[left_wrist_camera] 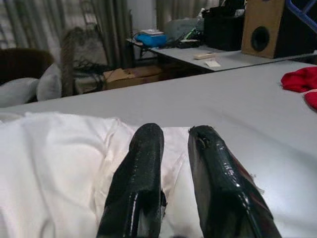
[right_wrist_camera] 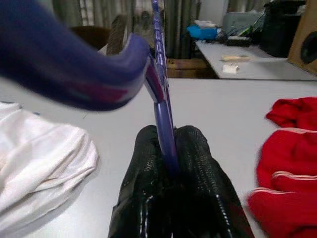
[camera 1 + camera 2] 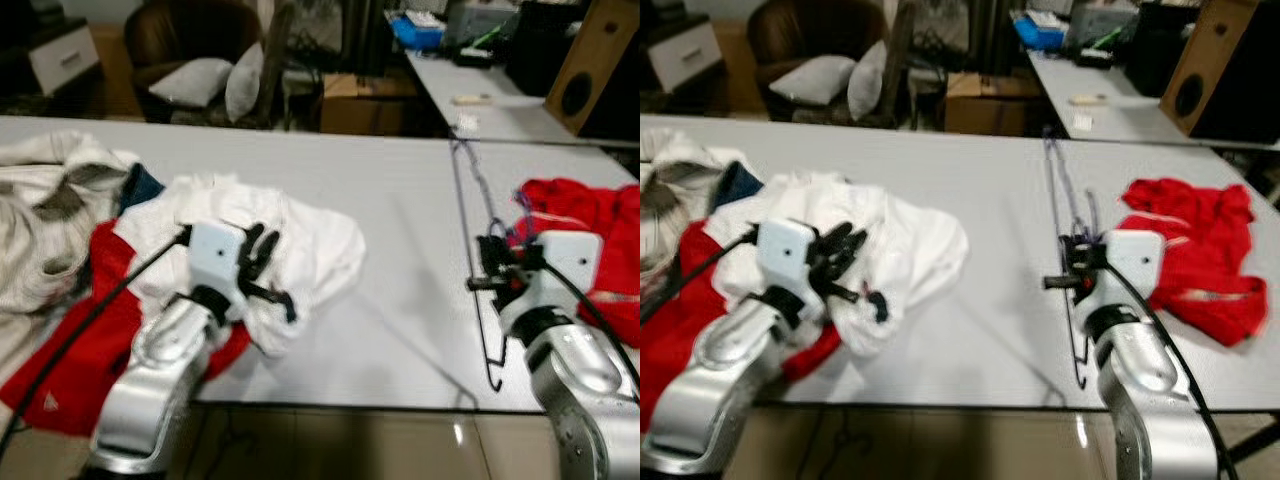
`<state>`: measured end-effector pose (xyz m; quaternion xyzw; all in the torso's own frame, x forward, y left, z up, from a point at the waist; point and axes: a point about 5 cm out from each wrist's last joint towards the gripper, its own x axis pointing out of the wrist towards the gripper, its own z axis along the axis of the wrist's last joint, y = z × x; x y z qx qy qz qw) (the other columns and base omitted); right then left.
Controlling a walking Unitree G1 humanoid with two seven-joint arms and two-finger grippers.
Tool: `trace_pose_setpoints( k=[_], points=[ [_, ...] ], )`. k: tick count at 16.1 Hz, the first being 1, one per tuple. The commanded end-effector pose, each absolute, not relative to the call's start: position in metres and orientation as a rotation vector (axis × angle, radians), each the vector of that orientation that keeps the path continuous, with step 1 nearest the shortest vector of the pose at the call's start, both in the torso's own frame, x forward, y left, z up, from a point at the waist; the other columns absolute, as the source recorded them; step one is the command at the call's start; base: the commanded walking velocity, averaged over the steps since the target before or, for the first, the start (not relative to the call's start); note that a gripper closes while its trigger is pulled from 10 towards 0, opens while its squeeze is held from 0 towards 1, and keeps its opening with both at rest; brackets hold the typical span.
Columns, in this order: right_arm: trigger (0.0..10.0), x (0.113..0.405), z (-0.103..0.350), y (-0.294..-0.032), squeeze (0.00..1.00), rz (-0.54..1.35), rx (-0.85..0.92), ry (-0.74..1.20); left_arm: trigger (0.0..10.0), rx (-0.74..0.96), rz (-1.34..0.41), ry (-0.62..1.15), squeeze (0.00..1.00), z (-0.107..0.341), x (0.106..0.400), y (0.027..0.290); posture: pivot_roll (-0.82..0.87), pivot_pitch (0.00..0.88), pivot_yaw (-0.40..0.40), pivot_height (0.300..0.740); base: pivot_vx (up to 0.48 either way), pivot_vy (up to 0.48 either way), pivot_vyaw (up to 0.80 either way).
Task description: Hang hanger
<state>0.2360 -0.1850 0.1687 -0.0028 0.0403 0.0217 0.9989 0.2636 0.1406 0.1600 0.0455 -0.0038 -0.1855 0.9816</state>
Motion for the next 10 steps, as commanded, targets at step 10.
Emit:
trace_pose_setpoints(
  k=[10],
  points=[
    [10.0, 0.2318, 0.1682, -0.1944, 0.00, -0.017, 0.024, 0.083, 10.0, 0.093, -0.421, -0.018, 0.00, 0.1604, 0.2667, 0.1311, -0.09, 0.000, -0.012, 0.740, 0.000, -0.266, 0.00]
  ],
)
